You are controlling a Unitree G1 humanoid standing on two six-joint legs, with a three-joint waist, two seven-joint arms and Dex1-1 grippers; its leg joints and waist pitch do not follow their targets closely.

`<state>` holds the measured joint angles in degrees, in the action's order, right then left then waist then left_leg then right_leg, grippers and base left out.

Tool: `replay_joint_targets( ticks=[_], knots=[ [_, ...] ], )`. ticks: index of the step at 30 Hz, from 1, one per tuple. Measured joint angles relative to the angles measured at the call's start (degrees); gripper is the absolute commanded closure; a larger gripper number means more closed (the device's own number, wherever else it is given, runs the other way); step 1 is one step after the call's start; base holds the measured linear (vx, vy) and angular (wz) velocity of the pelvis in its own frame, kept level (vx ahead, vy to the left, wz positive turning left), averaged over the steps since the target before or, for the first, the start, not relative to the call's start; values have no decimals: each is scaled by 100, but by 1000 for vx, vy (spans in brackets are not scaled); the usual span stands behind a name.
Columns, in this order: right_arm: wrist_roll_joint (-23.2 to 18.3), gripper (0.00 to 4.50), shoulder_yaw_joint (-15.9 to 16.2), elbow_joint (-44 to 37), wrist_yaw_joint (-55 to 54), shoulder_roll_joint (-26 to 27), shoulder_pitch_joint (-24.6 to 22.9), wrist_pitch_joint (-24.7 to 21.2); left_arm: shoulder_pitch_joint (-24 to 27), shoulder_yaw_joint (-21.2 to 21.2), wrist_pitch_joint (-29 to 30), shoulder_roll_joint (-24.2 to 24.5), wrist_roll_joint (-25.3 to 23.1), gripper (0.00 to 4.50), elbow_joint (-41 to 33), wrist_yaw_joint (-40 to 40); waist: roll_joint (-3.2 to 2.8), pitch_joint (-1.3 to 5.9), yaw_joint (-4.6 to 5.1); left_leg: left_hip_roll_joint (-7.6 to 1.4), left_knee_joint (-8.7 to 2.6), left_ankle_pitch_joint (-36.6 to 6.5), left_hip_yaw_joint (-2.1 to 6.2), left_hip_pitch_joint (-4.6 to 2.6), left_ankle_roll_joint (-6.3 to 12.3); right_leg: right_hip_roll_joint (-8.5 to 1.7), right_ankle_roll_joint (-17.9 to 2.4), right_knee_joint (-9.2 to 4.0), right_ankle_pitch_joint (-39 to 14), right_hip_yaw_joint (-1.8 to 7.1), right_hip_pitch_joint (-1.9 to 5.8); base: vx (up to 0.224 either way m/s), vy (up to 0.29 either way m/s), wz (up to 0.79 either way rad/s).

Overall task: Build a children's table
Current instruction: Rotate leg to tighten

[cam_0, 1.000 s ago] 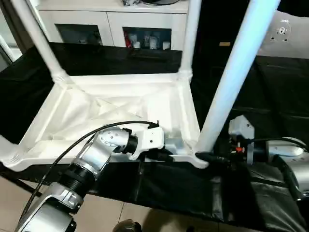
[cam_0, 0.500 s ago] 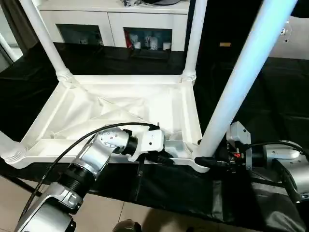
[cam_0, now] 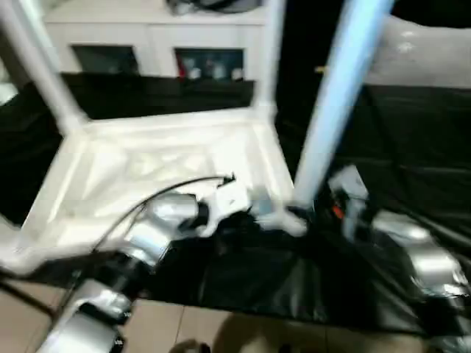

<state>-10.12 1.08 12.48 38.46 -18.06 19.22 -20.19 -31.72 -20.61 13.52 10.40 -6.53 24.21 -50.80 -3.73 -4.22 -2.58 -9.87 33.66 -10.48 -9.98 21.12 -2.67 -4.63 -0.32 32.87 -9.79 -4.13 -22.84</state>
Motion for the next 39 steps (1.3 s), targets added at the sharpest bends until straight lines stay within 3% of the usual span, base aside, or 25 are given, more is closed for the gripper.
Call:
replay_joint_targets(
  ticks=[2, 6, 9, 12, 14, 20, 28, 34, 39],
  knots=[
    [198, 232, -190, 77, -801, 320, 143, -171, 2, 79, 467, -500, -87, 450, -22, 661, 4, -3, 76, 1, -2, 0, 1, 10, 1, -1, 0, -61, 0, -7, 11, 0, 0, 0],
    [567, 232, -311, 133, -1900, 710, 337, -318, -9, 61, 817, -1134, -253, 450, 17, 1516, 0, -2, 127, 25, -6, -2, 0, 16, 4, -17, 0, -117, 0, -2, 10, 0, 0, 0],
    [622, 232, -360, 128, -2207, 855, 332, -283, -38, 51, 811, -1249, -339, 450, 90, 1753, -2, -1, 111, 63, -49, -2, 0, 2, 6, -47, 0, -117, 0, -1, 7, 0, 0, 0],
    [624, 174, -411, 106, -2304, 903, 270, -169, -43, 32, 809, -1312, -404, 450, 100, 1847, -1, -1, 85, 77, -67, 2, -1, 3, 12, -58, 0, -117, 0, -1, 4, 0, 0, 0],
    [551, 162, -476, -40, -2289, 961, 140, -144, -43, -12, 801, -1298, -423, 450, 76, 1844, -1, -1, 71, 77, -70, 2, -1, 5, 13, -58, 0, -117, 0, -1, 4, 0, 0, 0],
    [294, 114, -514, -133, -1705, 747, -124, 163, -52, -78, 566, -1025, -375, 450, 41, 1603, -1, -1, 68, 76, -83, 2, -1, 8, 13, -57, -1, -113, 1, -1, -8, 0, 0, 0],
    [98, 45, -318, -266, -344, -128, -446, 556, -104, -118, -121, -393, -213, 450, 96, 815, -6, -1, 10, 63, -103, 11, -2, 26, 24, -54, 11, -71, 80, -6, -38, 0, 0, 0],
    [-58, 45, -172, -453, 809, -792, -556, 791, -188, -134, -699, 95, -9, 450, 193, 53, -9, 2, -49, 43, -105, 17, -2, 61, 69, -43, -19, -69, 95, -24, -62, 9, -1, 0],
    [-317, 60, -43, -460, 1692, -1116, -556, 988, -219, -237, -1336, 574, 89, 450, 268, -743, -9, 5, -159, 35, -50, 2, -2, 116, 96, -48, -53, 7, 64, -30, -121, 0, 0, 0]
  ],
)
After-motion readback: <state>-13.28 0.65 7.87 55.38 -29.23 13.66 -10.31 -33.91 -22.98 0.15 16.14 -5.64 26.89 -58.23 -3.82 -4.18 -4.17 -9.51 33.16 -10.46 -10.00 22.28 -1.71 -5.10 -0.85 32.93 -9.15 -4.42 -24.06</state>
